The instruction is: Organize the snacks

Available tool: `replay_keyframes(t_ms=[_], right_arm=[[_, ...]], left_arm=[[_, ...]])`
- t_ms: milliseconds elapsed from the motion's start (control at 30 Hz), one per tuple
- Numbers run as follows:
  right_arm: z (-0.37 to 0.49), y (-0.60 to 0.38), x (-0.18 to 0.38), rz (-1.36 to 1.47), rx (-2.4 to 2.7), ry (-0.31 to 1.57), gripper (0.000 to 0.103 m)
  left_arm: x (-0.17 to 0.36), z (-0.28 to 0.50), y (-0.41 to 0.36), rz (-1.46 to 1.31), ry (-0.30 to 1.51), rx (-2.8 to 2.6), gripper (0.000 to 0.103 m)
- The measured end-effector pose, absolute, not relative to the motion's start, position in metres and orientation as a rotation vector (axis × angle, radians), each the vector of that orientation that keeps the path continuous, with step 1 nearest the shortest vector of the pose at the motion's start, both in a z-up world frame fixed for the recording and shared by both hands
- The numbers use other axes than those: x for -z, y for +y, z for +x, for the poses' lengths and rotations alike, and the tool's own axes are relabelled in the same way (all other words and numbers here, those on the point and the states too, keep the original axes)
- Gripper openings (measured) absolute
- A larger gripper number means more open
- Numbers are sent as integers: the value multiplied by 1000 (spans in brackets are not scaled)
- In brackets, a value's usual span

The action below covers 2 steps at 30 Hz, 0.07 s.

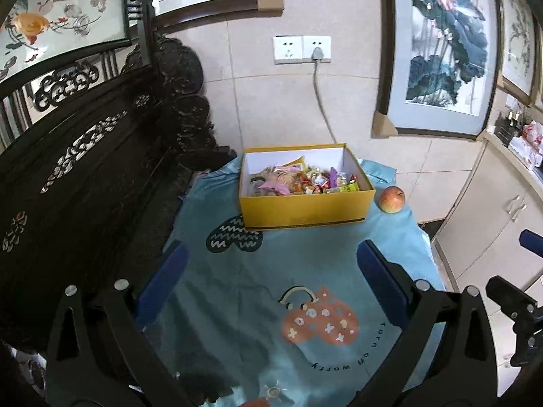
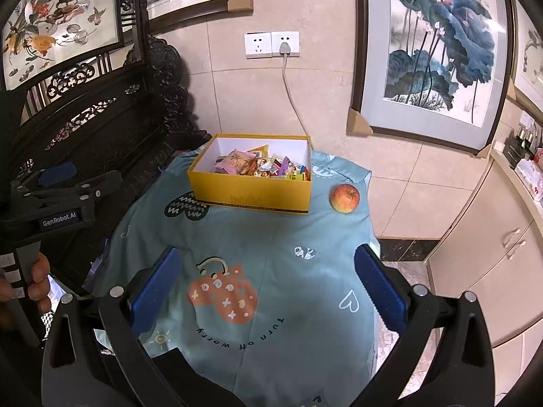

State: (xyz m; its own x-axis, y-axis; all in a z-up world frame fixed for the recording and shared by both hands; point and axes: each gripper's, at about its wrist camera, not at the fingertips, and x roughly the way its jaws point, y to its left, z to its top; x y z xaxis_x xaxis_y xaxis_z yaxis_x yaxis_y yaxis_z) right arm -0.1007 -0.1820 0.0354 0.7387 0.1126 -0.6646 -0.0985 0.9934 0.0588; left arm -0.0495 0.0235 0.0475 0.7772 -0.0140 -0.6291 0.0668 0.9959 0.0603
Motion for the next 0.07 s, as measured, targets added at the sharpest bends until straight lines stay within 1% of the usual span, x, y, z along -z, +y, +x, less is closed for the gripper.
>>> replay_keyframes(t_ms=[67], right_arm=[[-100,-180,-36,17,-116,730,102]], left_arm=[[-48,-49,25,75,680,51,101]])
